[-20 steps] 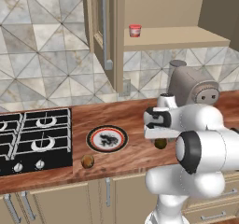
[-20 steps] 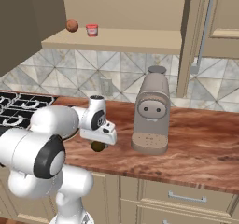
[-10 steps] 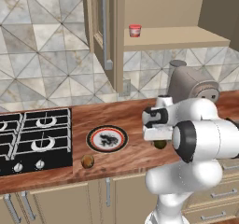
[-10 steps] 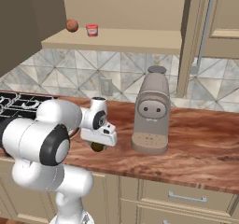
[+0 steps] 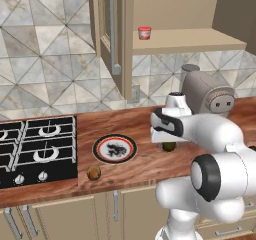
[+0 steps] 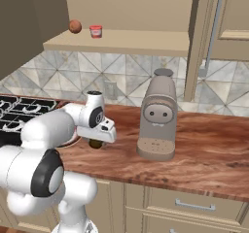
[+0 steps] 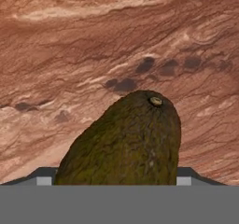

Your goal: Pick the avocado and bread from the counter and place them on the plate. Then pick the jam from the cabinet and place it next to the plate. Lastly close the cabinet door.

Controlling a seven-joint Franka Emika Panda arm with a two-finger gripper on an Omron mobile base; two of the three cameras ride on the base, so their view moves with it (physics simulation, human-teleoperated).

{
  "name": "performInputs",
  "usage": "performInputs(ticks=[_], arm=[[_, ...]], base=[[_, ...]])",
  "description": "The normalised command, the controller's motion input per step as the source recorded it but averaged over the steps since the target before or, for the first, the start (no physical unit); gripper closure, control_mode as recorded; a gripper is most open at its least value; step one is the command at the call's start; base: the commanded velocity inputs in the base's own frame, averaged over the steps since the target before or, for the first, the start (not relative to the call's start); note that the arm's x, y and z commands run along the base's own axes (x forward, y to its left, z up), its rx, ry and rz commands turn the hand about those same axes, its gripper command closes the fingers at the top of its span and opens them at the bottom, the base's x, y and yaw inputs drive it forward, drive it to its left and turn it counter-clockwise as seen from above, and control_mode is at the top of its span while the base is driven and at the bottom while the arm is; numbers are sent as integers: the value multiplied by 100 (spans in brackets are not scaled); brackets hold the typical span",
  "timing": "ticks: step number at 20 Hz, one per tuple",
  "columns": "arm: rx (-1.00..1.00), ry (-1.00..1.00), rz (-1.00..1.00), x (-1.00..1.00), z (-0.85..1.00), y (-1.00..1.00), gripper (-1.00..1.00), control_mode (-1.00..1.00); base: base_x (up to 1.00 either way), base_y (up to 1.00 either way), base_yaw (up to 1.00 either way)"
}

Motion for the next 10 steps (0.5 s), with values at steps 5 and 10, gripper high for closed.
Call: performInputs(ticks=[5, 10], arm=[[0, 0, 15, 9, 21, 83, 100, -100], [0, 0, 8, 16, 8, 68, 100, -100]], base=[[0, 0, 0], [0, 0, 0]])
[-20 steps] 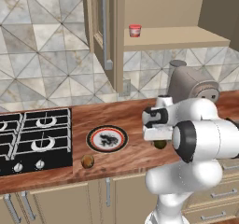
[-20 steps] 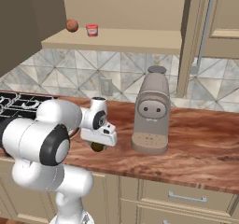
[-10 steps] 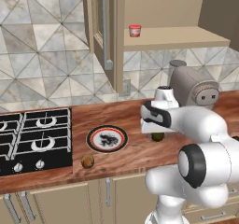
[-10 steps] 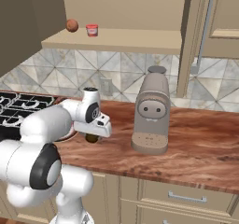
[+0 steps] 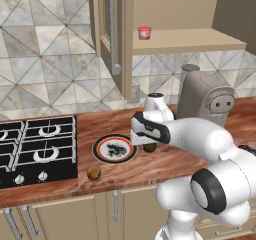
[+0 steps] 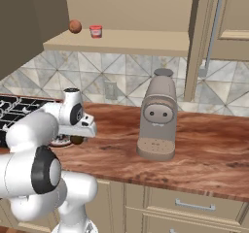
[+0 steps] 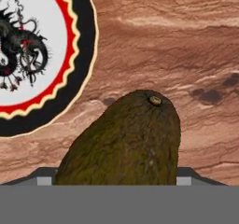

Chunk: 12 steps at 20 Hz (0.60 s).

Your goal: Pick the avocado and bread from the counter and place them on the plate. Then pick the jam from the cabinet and place it next to the plate. Lastly close the cabinet door.

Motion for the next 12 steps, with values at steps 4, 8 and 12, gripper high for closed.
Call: performInputs(ticks=[4, 8, 12], arm=[[0, 0, 7, 35, 0, 39, 100, -100], [0, 0, 6, 47, 0, 34, 100, -100], [0, 0, 2, 50, -4, 42, 100, -100]], base=[[0, 0, 0], [0, 0, 0], [0, 0, 0]])
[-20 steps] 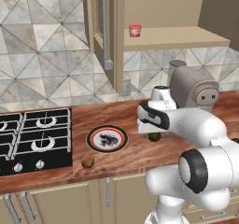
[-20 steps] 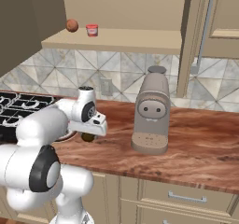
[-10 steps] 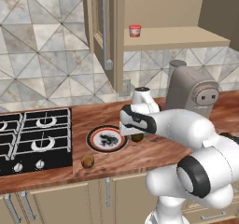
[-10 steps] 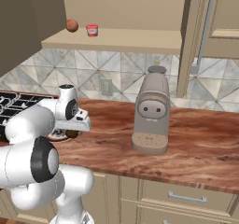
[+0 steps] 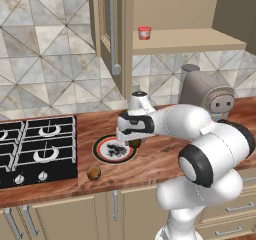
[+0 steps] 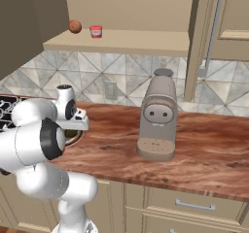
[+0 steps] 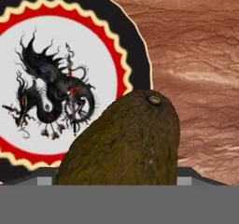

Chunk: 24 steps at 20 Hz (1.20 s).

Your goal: Pick the avocado and bread from the counter and place them on the plate. Then pick the jam from the cabinet and place it next to the plate. Lastly close the cabinet door.

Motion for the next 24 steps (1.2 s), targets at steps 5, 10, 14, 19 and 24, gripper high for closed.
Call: performInputs(ticks=[5, 10, 14, 19, 24], arm=[[0, 0, 1, 48, -16, 42, 100, -100], [0, 0, 0, 45, -26, 23, 100, -100], [0, 0, 0, 38, -36, 19, 100, -100], [0, 0, 0, 18, -19, 13, 100, -100], [0, 0, 0, 0, 0, 0, -100, -100]], base=[[0, 0, 0], [0, 0, 0], [0, 0, 0], [0, 0, 0], [0, 0, 0]])
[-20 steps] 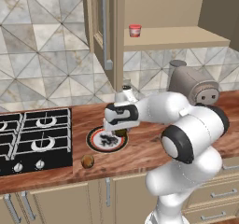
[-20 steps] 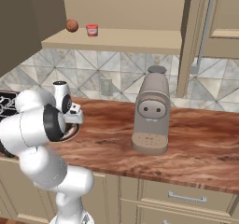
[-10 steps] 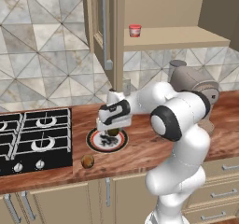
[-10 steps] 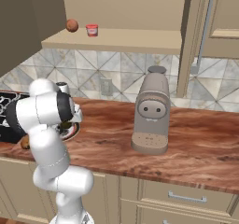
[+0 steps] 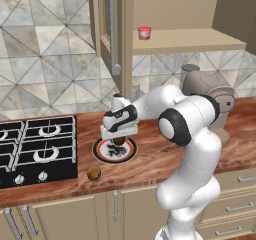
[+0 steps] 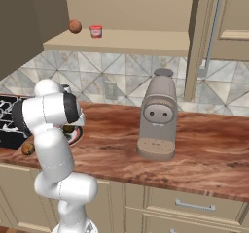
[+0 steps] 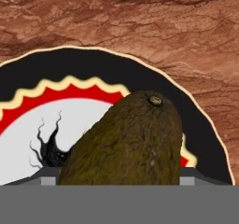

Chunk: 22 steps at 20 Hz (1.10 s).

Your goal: Pick the avocado and bread from the counter and place them on the plate. Then pick the jam from the cabinet and place it next to the plate. Lastly close the cabinet door.

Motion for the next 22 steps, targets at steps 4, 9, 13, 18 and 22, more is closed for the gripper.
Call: performInputs(ticks=[4, 9, 13, 18, 22], arm=[[0, 0, 0, -3, 0, 0, -100, -100], [0, -2, -2, -23, 0, 0, -100, -100], [0, -8, -8, -46, 23, 0, -100, -100], [0, -5, -12, -65, 32, -24, -100, -100], [3, 1, -8, -42, 4, -38, -100, -100]], base=[[0, 0, 0], [0, 0, 0], [0, 0, 0], [0, 0, 0], [0, 0, 0]])
